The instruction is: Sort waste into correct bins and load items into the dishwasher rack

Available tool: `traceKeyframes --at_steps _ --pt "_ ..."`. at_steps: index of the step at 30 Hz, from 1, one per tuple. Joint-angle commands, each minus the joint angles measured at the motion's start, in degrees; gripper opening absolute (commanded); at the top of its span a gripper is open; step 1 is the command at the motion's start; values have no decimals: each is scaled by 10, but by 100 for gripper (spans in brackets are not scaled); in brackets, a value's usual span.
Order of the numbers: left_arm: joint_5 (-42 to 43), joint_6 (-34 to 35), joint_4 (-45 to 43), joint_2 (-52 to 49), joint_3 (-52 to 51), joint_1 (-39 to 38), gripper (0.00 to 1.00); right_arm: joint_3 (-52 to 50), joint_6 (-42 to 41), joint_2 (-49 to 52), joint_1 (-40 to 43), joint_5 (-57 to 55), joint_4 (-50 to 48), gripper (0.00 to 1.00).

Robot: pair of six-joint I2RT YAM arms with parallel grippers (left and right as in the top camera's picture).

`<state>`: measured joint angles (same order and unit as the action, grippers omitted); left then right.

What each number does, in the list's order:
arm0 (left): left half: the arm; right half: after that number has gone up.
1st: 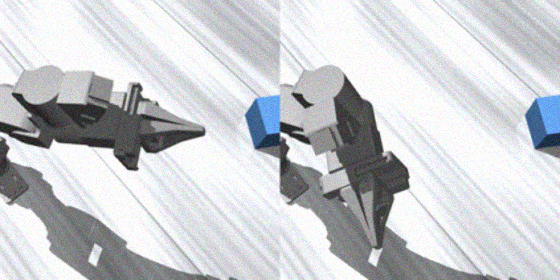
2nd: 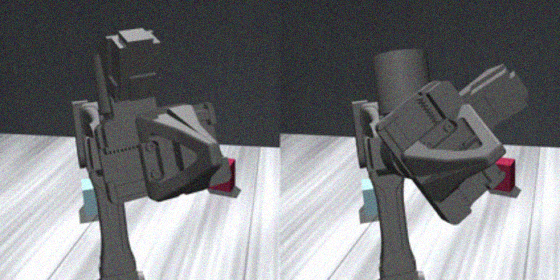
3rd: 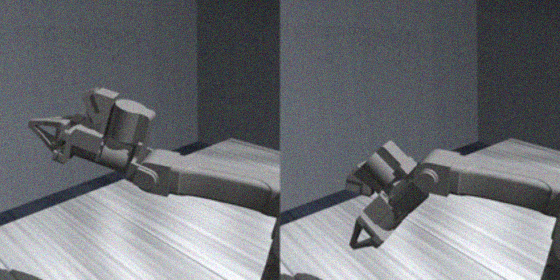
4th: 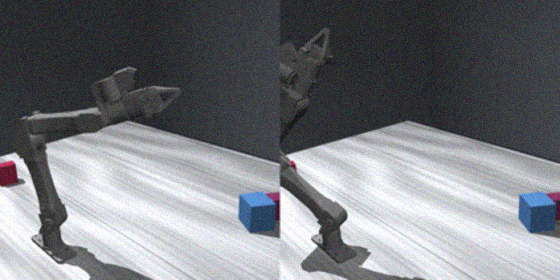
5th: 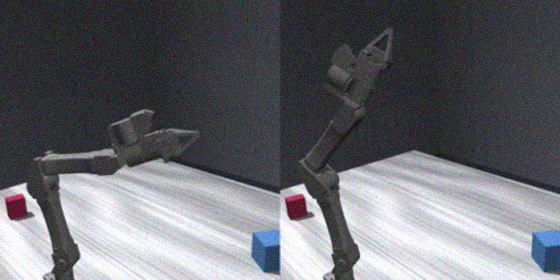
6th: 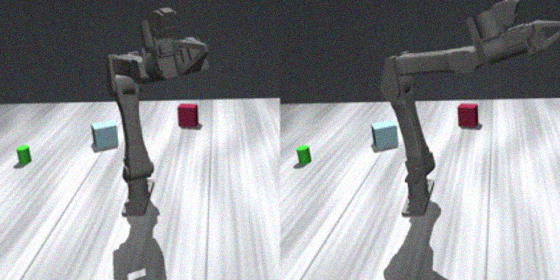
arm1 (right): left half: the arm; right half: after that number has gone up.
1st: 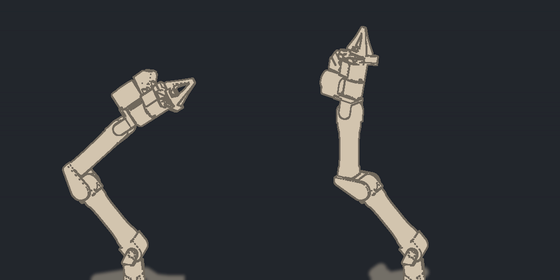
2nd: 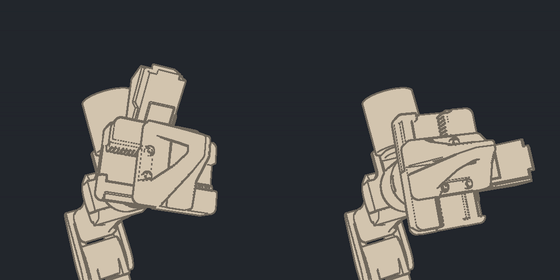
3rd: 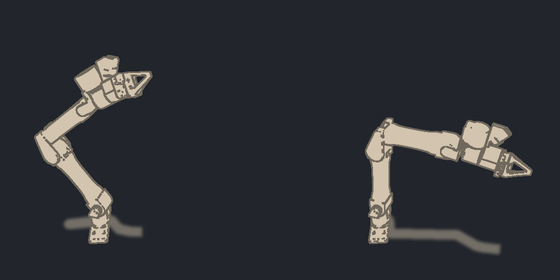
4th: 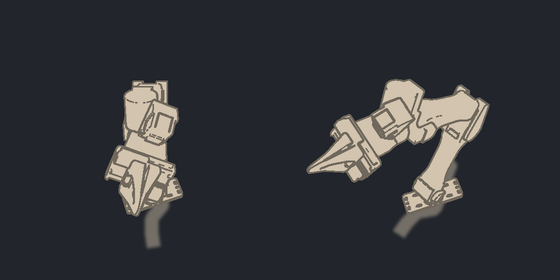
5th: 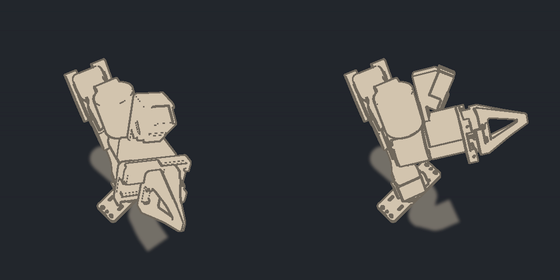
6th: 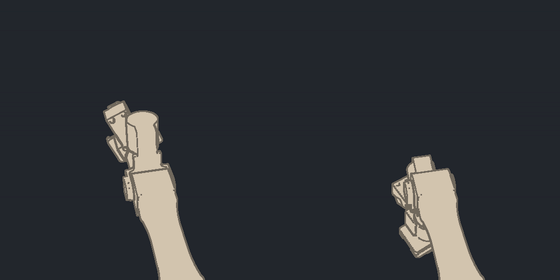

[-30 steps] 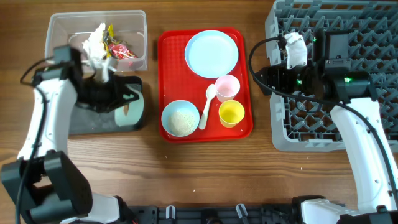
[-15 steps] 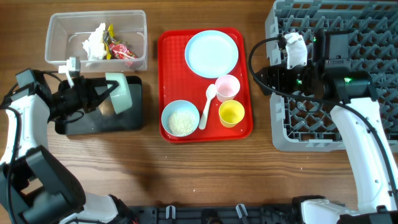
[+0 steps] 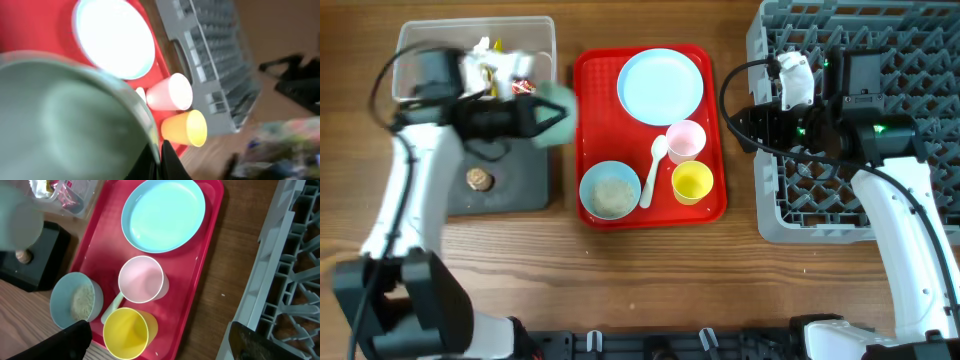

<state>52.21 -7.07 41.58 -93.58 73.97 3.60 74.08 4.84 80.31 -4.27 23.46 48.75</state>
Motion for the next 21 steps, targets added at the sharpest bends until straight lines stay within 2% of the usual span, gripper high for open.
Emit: traceKeyframes --at_steps 1,2,5,9,11,15,17,18,19,20,21 --pt "-344 29 -65 3 8 -173 4 5 7 2 2 -5 2 91" --pt "-438 29 -80 -9 8 -216 4 5 7 2 2 -5 2 91" --pt "-579 28 -119 -65 8 -291 4 5 7 2 2 -5 2 90" --pt "-591 29 -137 -132 8 -297 6 5 7 2 2 -5 6 91" --pt "-591 29 -139 -136 8 -297 21 5 7 2 2 -5 6 91" --pt "-591 29 -148 -136 8 -297 20 5 7 2 2 -5 9 91" --pt "-591 29 -148 -136 8 -297 22 5 7 2 2 -5 8 91" --pt "-591 29 -148 -136 8 -297 32 5 8 2 2 -5 8 91" --pt "-592 45 -143 -129 10 -297 52 5 8 2 2 -5 8 91" --pt "-592 63 -129 -115 18 -297 61 5 8 2 2 -5 8 91" --pt "-591 85 -104 -92 32 -297 66 5 7 2 2 -5 7 91"
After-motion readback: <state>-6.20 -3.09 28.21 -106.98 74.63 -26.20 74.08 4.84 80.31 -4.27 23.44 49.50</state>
